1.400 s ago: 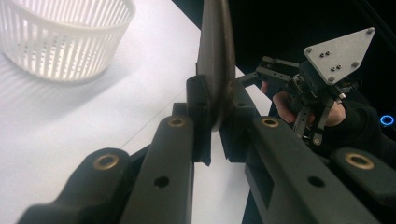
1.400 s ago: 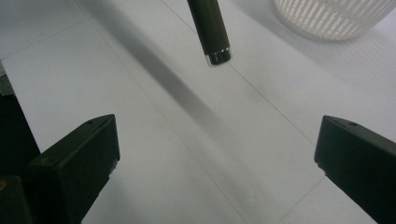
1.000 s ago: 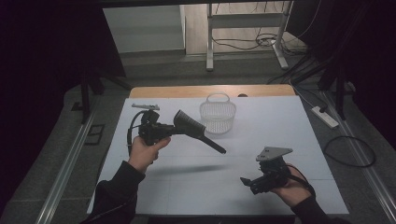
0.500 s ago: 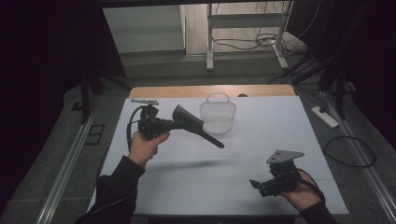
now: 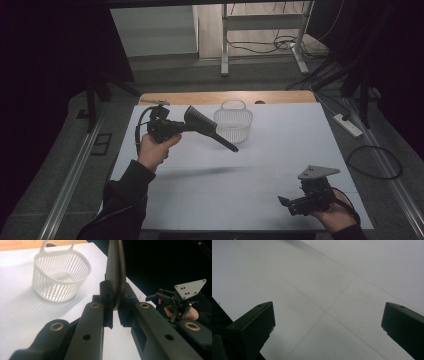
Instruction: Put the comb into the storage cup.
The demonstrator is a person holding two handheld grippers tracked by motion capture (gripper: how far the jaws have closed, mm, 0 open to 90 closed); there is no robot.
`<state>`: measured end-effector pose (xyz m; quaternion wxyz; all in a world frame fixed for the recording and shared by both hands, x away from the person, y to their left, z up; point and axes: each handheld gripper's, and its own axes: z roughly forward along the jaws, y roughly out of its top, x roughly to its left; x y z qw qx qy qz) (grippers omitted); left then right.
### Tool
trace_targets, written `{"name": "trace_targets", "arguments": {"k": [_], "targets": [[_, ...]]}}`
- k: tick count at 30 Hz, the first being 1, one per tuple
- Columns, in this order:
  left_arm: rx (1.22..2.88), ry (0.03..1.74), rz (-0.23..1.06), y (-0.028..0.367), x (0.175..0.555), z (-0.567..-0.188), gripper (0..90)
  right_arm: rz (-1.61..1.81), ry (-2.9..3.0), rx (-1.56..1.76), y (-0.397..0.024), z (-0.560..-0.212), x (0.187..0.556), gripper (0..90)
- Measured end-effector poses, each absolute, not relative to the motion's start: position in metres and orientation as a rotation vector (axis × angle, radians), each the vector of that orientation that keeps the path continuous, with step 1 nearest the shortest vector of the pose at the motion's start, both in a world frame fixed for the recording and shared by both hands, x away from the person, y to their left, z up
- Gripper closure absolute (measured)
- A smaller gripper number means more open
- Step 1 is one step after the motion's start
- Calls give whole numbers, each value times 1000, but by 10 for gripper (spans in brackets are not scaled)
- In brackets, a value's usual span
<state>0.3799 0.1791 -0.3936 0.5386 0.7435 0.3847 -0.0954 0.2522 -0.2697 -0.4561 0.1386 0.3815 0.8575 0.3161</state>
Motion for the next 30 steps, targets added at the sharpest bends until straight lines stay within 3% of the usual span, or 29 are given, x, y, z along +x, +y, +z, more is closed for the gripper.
{"name": "trace_targets", "arguments": {"k": [30], "targets": [[1742, 972, -137, 190, 407, -358, 828, 860, 2354, 1298, -311, -447, 225, 0]]}}
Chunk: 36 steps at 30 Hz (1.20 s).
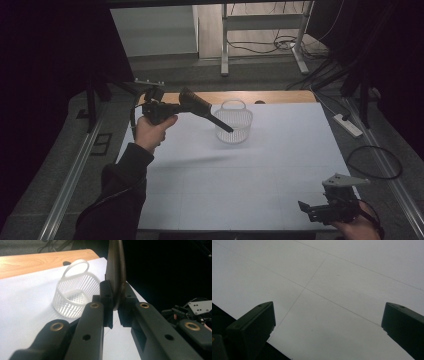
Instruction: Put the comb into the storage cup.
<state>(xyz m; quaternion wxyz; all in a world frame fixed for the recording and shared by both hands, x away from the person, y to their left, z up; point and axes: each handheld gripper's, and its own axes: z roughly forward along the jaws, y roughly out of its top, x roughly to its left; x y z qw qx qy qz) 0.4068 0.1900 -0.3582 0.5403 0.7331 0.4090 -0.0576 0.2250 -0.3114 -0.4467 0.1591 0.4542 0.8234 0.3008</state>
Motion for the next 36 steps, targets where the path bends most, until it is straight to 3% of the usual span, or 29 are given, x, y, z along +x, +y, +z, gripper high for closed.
{"name": "trace_targets", "arguments": {"k": [36], "targets": [[1741, 1030, -85, 163, 444, -359, 828, 886, 2292, 1341, -320, -444, 218, 0]]}}
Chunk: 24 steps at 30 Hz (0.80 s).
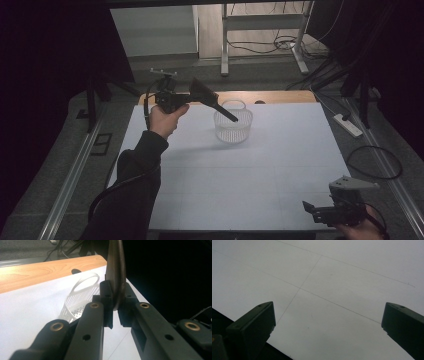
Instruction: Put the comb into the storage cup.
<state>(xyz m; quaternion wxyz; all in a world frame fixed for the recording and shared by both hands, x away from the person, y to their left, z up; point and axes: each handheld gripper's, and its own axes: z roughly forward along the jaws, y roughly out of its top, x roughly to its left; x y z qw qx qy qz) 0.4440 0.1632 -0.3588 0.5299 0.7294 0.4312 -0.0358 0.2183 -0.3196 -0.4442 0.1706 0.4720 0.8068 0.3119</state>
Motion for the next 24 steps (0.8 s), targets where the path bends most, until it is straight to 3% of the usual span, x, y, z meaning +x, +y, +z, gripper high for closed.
{"name": "trace_targets", "arguments": {"k": [24], "targets": [[1760, 1056, -82, 138, 462, -376, 829, 887, 2297, 1331, -320, -444, 218, 0]]}}
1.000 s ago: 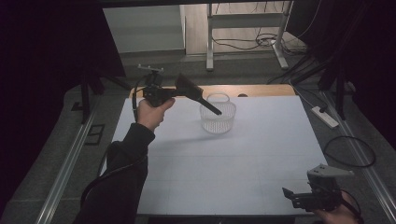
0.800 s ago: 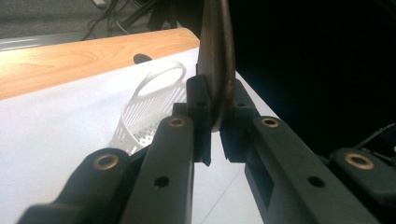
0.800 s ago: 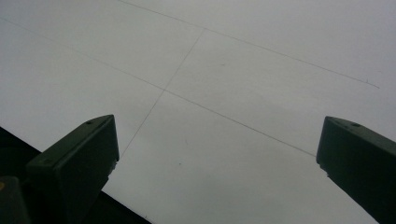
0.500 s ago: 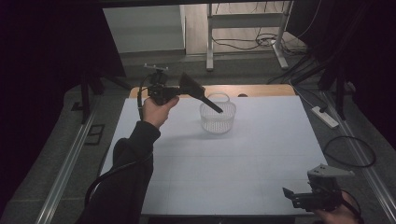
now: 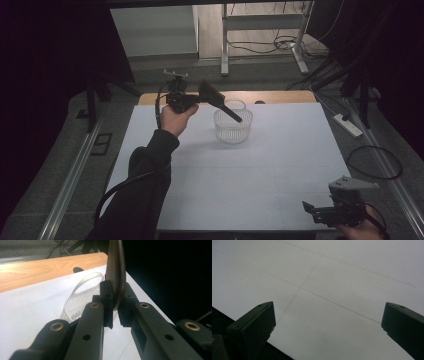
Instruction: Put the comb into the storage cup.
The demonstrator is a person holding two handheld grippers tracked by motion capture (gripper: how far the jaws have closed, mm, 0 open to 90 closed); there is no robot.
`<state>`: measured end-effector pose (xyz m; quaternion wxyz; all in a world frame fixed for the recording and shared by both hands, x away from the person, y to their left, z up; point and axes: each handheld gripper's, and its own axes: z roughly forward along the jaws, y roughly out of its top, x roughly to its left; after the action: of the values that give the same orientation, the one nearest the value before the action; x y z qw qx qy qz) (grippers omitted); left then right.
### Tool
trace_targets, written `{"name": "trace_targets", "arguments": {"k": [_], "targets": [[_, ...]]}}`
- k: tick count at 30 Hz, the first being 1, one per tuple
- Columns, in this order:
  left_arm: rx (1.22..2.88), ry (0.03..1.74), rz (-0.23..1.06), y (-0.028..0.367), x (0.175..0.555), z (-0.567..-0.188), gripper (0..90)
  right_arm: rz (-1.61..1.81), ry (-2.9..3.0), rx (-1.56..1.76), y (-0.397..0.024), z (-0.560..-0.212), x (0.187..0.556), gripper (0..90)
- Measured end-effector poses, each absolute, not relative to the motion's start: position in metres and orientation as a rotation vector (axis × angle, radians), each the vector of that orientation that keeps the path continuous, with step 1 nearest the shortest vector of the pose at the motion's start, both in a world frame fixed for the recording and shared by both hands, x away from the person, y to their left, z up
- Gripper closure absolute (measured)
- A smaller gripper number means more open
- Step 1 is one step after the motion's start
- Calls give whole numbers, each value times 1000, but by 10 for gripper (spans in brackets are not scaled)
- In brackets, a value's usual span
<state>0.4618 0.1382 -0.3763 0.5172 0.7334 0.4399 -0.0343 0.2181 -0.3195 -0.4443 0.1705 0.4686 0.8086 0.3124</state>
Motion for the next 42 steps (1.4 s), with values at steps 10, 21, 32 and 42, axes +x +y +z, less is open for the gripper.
{"name": "trace_targets", "arguments": {"k": [10, 21, 32, 42], "targets": [[1767, 1075, -84, 129, 467, -386, 829, 893, 2294, 1331, -320, -444, 218, 0], [1781, 1092, -106, 119, 471, -402, 828, 900, 2291, 1328, -320, -444, 217, 0], [1781, 1106, -130, 113, 473, -416, 828, 902, 2293, 1325, -320, -444, 217, 0], [1775, 1122, -148, 108, 474, -429, 828, 902, 2294, 1325, -320, -444, 217, 0]]}}
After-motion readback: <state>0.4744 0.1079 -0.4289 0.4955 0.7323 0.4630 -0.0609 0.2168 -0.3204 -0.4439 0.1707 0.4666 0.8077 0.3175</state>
